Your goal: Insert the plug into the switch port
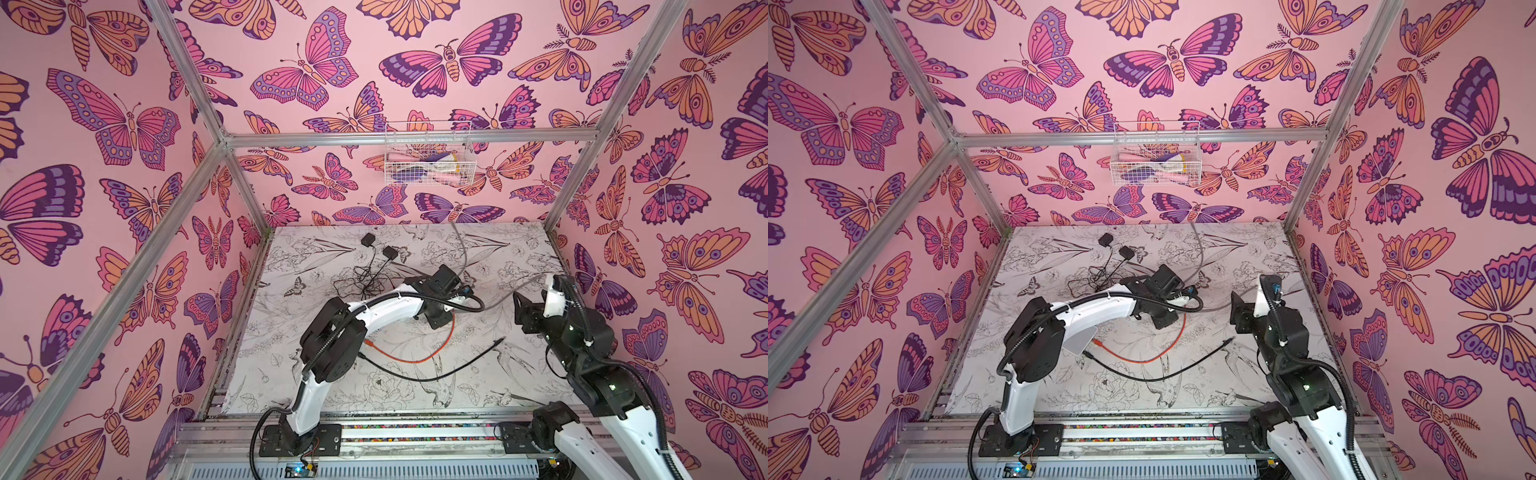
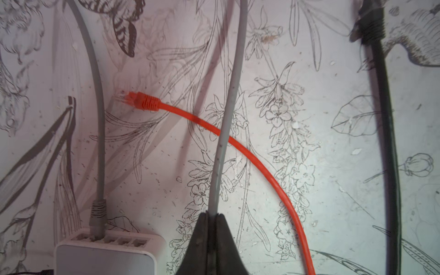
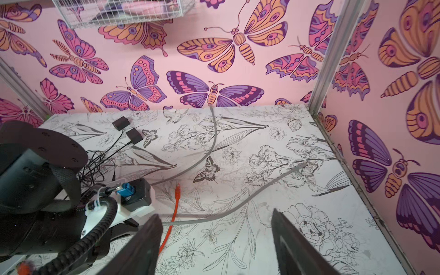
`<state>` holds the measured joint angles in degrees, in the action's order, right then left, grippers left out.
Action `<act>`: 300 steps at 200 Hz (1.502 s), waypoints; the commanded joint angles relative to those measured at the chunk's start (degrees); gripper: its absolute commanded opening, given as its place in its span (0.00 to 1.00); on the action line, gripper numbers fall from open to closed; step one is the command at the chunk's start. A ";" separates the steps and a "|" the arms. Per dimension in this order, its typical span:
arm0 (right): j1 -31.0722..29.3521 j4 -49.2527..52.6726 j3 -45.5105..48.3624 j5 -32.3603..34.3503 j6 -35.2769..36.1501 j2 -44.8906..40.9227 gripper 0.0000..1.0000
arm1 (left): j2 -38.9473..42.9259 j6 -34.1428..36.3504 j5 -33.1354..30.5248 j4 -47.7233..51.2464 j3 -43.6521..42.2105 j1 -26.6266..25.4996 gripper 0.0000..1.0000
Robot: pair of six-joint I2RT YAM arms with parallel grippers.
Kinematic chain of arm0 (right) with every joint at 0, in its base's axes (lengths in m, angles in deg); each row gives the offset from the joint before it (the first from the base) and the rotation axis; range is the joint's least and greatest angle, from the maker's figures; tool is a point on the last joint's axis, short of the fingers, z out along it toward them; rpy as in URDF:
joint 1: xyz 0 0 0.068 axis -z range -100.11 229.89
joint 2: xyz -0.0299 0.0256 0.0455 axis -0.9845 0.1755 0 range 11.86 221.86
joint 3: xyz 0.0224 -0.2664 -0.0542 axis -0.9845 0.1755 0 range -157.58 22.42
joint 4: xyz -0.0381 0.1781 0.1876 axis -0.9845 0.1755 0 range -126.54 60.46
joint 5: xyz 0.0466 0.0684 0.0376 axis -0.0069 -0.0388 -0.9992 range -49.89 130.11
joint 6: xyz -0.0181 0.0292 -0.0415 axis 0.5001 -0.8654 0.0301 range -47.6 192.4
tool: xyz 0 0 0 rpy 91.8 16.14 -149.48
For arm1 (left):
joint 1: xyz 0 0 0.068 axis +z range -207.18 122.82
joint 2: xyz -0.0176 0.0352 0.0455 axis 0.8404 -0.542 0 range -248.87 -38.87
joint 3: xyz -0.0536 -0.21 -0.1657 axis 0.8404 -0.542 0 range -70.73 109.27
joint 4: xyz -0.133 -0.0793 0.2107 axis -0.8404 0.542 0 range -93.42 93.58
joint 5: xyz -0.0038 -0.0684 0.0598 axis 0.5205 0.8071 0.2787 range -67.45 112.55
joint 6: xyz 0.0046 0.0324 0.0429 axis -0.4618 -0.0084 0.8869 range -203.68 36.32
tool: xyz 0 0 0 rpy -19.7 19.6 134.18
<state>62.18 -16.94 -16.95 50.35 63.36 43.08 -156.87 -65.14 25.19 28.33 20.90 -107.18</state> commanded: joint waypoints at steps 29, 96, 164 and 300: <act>-0.29 -2.12 -1.01 -13.63 4.07 6.54 0.73 | 14.62 -11.01 14.19 -7.95 -12.14 10.47 0.52; -5.47 0.63 -8.15 -28.16 14.39 26.76 0.67 | 41.54 -31.54 17.39 -29.99 -41.70 20.52 0.75; -13.39 10.86 -23.69 -22.43 36.08 50.28 0.83 | 49.21 -43.30 15.76 -35.26 -55.54 26.92 0.75; -15.85 32.08 -49.45 -12.84 50.50 81.16 0.62 | 49.79 -44.50 15.65 -37.82 -60.00 27.94 0.75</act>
<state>47.32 10.73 -63.25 34.59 110.36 121.76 -105.46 -108.61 39.68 -7.23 -39.12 -80.03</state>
